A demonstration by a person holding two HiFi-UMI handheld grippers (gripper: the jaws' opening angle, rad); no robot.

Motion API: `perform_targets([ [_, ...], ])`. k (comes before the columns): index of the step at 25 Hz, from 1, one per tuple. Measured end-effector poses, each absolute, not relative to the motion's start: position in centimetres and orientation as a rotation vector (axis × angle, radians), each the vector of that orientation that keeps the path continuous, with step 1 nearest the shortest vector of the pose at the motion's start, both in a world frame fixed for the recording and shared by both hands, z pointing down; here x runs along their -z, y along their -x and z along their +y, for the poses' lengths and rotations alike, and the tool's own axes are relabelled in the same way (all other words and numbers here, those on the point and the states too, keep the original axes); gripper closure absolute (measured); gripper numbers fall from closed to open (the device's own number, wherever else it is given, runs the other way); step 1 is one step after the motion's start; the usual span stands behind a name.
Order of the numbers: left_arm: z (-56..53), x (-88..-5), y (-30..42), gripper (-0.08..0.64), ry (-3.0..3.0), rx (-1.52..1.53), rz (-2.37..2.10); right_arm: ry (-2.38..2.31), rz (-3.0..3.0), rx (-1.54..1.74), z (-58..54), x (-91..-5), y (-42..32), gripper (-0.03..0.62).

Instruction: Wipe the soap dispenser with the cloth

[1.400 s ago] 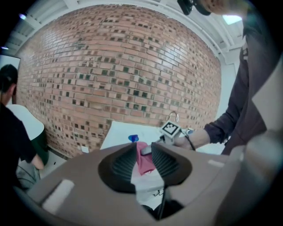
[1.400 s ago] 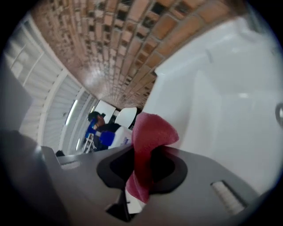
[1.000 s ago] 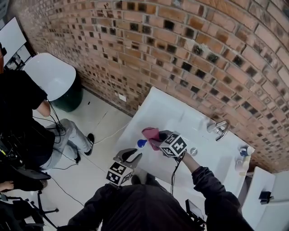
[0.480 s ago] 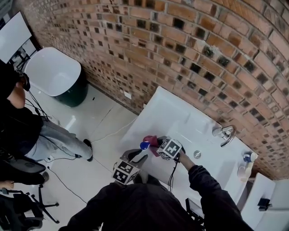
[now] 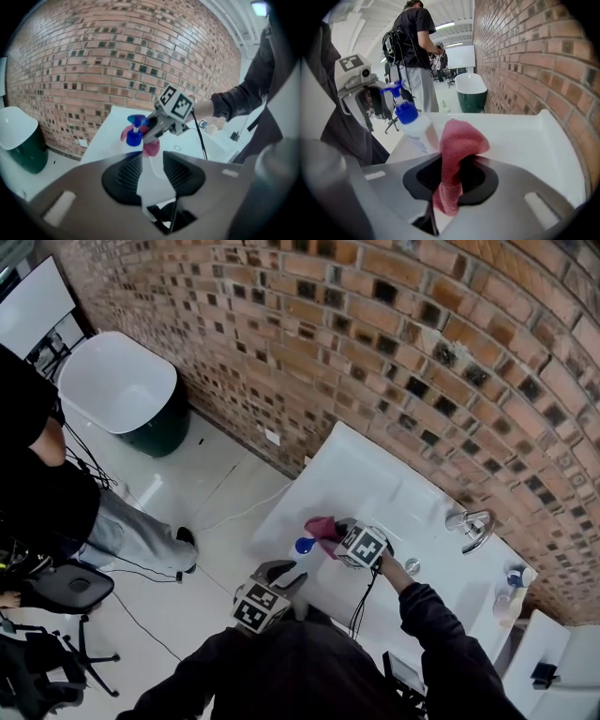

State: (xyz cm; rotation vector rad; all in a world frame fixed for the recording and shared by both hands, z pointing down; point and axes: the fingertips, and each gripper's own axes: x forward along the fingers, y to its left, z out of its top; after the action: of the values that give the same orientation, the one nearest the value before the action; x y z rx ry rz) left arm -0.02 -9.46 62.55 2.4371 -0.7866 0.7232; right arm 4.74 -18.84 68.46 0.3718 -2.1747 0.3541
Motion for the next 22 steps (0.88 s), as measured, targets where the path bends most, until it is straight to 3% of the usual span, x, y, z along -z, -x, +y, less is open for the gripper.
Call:
perform_targets([
  [8,-7.9,-65.5,-1.2,0.414,-2.229,-0.688,-0.723,-0.316,-2.438,-0.392,-22.3,-62.4,-0.6,0.518],
  [14,-9.6,-65.7,-0.6,0.414,-2.214,-0.663,-0.801,-0.141,-2.362,-0.359,-20.2,-63.7,0.8,0.52],
  [22,-11.5,-65.5,0.1,0.414,-2.191,-0.618,-0.85,-0.248,-2.289,-0.447,-18.9,-65.1,-1.1,0.52],
])
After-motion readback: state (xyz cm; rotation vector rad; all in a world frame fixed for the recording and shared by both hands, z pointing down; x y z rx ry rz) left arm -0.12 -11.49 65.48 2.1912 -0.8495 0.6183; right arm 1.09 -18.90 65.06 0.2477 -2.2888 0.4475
